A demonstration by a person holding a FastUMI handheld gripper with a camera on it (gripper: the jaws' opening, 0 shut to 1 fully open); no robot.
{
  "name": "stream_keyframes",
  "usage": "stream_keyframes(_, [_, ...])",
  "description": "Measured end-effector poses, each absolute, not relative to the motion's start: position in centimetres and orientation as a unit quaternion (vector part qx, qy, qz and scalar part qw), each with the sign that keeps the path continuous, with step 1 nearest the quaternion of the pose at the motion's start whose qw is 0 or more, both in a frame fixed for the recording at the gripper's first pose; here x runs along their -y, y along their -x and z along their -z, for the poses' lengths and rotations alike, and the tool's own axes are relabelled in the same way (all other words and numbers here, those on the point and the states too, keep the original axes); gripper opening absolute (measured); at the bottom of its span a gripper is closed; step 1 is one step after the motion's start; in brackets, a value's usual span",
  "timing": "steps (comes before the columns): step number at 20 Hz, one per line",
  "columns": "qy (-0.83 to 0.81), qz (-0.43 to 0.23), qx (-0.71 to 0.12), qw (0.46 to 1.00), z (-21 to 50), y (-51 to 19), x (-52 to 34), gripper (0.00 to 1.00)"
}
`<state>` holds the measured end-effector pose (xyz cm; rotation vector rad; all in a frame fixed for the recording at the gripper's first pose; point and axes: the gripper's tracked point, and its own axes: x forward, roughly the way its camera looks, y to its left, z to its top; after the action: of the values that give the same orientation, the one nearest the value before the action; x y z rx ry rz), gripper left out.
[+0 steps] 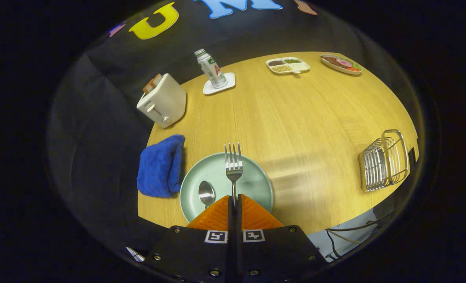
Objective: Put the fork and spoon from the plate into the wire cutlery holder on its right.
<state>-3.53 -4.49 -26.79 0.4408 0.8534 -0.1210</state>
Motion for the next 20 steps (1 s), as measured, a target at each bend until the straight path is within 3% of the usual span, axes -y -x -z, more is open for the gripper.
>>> stream_keyframes(6, [-0.267, 0.166, -0.338, 0.887, 22.5, 6.1, 14.5, 0.0])
stream_keyframes(11, [-0.27, 0.236, -0.326, 0.874, 22.7, 10.9, 21.2, 0.0])
stream_keyframes(20, [-0.267, 0.24, -0.416, 0.835, 25.8, 15.1, 23.2, 0.0])
